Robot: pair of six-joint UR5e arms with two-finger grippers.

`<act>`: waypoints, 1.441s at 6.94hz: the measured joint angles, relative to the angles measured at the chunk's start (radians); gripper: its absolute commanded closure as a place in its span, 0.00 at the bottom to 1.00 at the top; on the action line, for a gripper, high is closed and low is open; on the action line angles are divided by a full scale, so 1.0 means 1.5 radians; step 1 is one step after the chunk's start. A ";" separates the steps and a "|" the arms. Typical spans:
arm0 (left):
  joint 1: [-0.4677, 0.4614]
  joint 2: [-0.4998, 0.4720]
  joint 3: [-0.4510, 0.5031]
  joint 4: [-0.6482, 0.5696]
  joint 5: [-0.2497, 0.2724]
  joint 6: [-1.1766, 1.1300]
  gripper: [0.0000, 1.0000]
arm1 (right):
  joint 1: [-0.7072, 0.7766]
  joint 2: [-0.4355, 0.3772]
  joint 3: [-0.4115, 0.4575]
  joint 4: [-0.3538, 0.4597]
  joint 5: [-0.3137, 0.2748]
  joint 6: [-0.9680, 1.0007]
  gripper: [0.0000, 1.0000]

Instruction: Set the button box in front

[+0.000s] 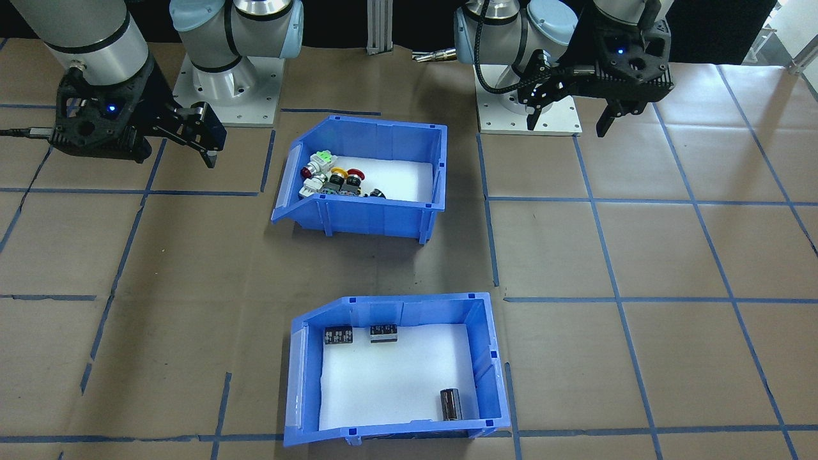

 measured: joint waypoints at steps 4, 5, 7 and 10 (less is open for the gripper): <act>0.000 -0.007 -0.006 0.004 0.000 -0.007 0.00 | -0.002 0.061 -0.072 -0.008 0.014 -0.136 0.00; 0.000 -0.003 -0.011 0.000 0.000 -0.042 0.00 | -0.001 0.104 -0.119 -0.011 0.015 -0.190 0.00; -0.003 0.037 -0.060 -0.002 -0.001 -0.246 0.00 | 0.004 0.189 -0.231 -0.010 0.015 -0.363 0.00; -0.007 0.153 -0.201 0.002 -0.009 -0.626 0.02 | 0.067 0.261 -0.315 -0.021 0.015 -0.599 0.00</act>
